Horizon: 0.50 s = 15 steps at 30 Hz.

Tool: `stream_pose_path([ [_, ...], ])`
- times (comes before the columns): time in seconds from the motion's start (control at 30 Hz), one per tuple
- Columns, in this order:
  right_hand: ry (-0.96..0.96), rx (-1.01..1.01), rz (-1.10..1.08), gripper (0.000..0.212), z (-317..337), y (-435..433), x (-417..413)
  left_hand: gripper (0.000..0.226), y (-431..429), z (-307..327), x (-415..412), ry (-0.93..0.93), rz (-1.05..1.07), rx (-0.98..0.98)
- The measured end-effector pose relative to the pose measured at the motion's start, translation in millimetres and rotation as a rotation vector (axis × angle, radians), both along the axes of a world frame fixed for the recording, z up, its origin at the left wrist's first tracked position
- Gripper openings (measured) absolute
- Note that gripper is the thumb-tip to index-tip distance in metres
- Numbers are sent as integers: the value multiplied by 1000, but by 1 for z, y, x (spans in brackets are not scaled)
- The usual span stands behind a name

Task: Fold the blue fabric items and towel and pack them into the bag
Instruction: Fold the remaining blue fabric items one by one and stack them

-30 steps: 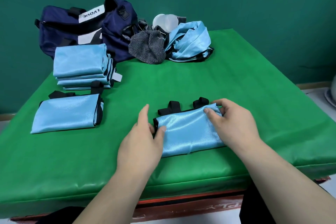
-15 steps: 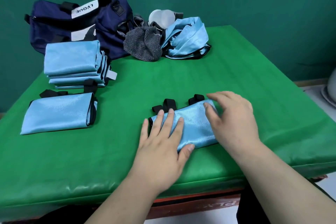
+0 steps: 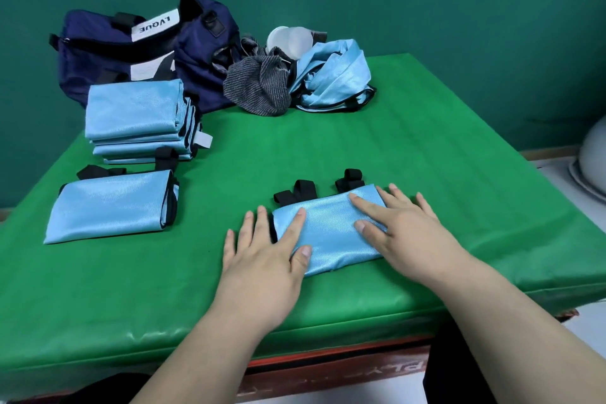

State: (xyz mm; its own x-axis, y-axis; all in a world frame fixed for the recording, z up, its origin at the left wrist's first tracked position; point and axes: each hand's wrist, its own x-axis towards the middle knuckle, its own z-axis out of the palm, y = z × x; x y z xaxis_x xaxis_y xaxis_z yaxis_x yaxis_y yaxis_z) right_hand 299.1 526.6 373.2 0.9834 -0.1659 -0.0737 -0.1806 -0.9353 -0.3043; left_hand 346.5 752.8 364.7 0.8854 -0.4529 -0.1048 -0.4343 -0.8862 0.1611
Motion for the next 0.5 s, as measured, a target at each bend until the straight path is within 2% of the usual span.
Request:
stream_pose_path([
  [0.1, -78, 30, -47, 45, 0, -5, -2, 57, 5, 5, 0, 5, -12, -54],
  [0.2, -145, 55, -68, 40, 0, -1, -1, 55, 7, 5, 0, 2, -21, -192],
  [0.37, -211, 191, -135, 38, 3, 3, 0, 44, 5, 5, 4, 6, 81, -381],
  [0.5, -227, 298, -162, 39, 3, 3, -1, 45, 3, 6, 6, 37, 127, -477],
])
